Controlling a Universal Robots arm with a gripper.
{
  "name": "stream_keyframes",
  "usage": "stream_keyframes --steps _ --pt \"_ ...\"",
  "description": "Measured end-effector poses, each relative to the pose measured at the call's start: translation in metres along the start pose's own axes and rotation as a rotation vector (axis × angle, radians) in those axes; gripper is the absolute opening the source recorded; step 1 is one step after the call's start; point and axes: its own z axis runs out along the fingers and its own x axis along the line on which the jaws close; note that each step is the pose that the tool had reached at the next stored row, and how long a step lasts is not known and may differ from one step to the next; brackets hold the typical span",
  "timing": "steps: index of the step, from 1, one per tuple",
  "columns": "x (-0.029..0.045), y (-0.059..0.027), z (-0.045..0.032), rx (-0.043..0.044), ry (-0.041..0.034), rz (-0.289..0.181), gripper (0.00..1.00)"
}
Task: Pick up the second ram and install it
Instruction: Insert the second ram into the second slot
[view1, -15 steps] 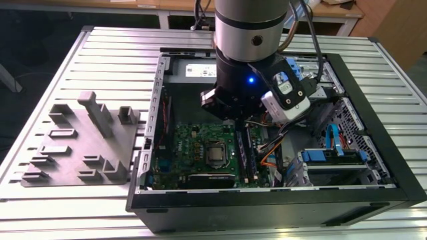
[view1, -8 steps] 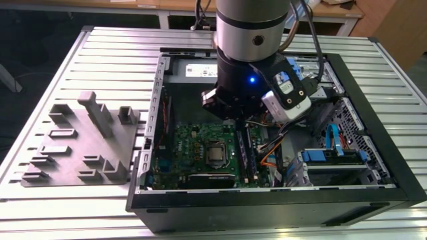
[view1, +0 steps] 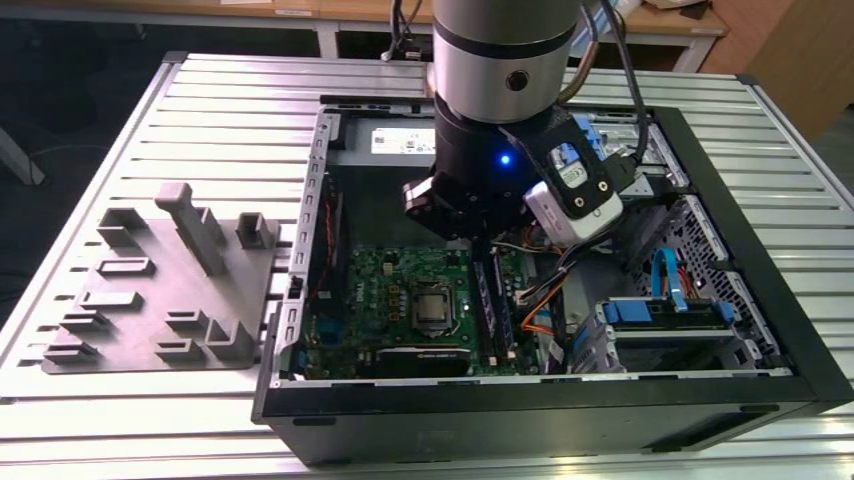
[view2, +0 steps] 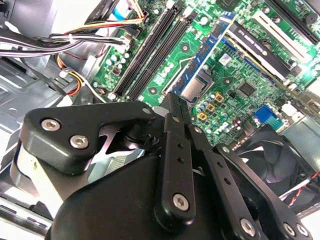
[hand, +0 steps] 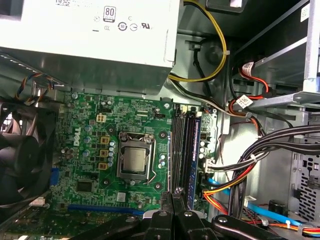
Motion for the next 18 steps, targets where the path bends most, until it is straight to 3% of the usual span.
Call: stream_keyframes --steps 3,18 --pt "-0.0001 0.0000 0.0001 -0.0006 0.0043 0.000 0.08" --pt "-0.0057 -0.0005 0.0006 -0.0005 0.0046 0.000 0.08"
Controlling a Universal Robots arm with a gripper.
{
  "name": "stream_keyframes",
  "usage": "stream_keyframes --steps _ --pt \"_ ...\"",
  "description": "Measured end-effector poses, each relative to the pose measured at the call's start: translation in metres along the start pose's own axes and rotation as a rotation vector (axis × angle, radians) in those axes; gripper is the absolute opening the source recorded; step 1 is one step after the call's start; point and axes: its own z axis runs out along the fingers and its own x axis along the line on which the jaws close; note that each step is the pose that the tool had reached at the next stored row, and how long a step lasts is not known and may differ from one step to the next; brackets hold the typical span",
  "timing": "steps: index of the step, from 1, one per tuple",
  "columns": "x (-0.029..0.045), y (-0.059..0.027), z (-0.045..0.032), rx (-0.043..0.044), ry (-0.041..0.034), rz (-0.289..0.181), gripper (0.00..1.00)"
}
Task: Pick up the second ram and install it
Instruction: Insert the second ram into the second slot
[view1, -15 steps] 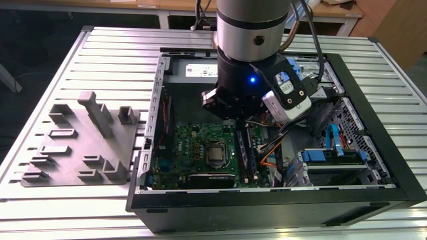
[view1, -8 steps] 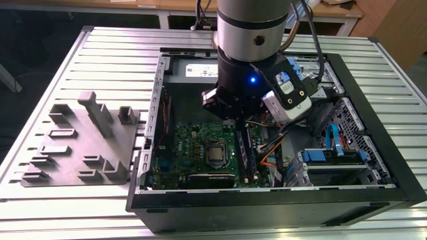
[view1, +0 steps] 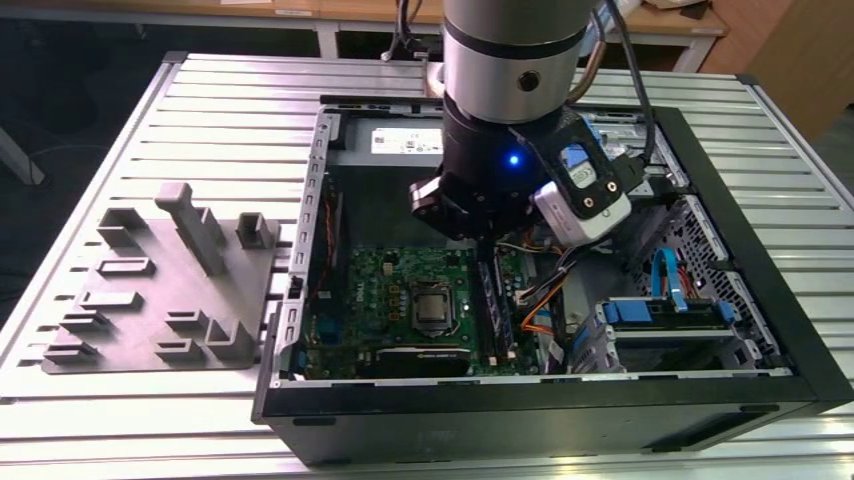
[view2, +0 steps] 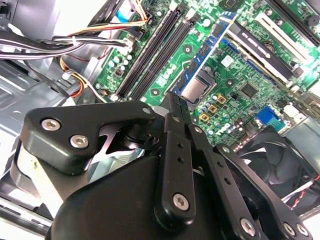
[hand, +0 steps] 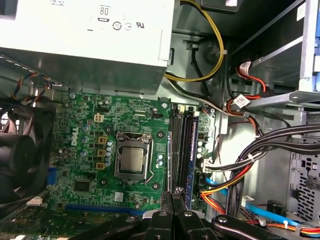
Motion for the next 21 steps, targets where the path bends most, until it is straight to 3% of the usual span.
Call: stream_keyframes --steps 21 --pt "-0.0034 -0.0003 0.0007 -0.0002 0.0025 0.000 0.08"
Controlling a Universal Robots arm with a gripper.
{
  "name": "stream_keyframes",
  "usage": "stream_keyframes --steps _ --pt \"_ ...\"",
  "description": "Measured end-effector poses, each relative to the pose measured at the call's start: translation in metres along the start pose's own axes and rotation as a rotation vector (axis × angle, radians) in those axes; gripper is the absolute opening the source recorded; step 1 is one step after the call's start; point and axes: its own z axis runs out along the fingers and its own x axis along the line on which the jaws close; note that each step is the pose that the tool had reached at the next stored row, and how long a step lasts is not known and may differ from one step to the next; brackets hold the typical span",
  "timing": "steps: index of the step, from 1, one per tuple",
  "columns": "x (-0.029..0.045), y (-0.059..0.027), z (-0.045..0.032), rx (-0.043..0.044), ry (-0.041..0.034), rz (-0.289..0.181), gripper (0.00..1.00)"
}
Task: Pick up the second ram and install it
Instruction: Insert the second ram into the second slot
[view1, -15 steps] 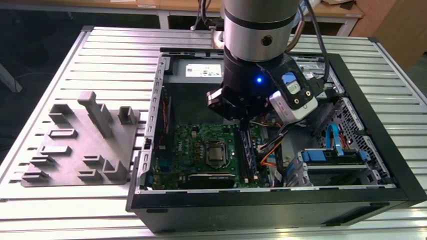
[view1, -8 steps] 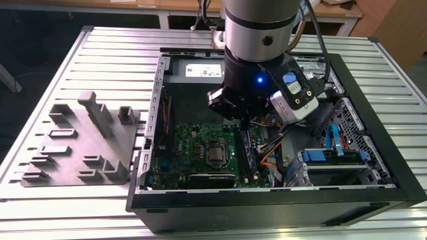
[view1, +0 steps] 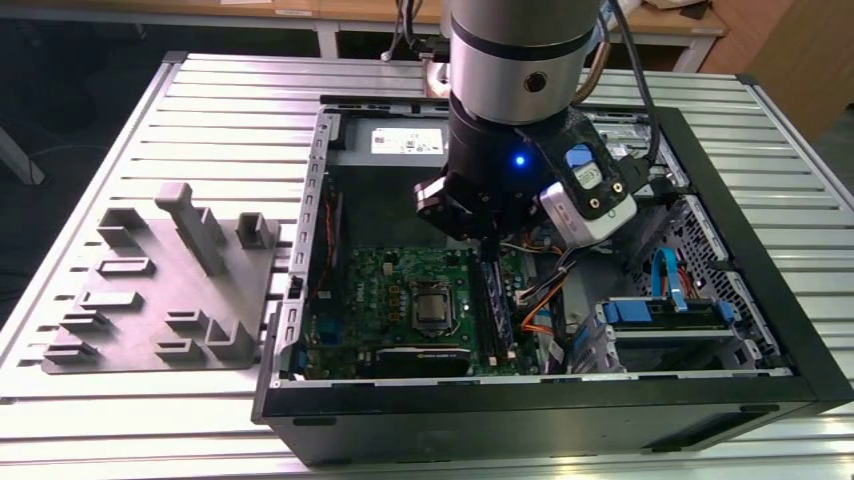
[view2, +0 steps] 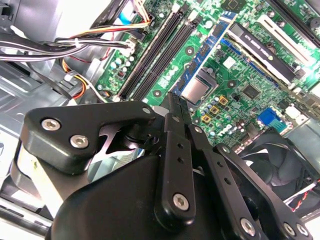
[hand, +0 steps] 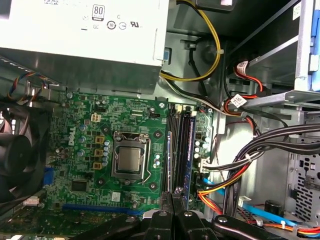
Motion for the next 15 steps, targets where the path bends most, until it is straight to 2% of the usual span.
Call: stream_keyframes --steps 4,6,9,15 --pt "0.0000 -0.0001 0.0001 -0.0003 0.0001 0.000 0.08" --pt "0.0000 -0.0001 0.0004 -0.0122 -0.0009 0.001 0.08" --pt "0.0001 -0.0001 0.0014 -0.0196 -0.0004 0.002 0.08" --pt "0.0003 0.0003 0.0049 -0.0251 0.0016 0.013 0.08"
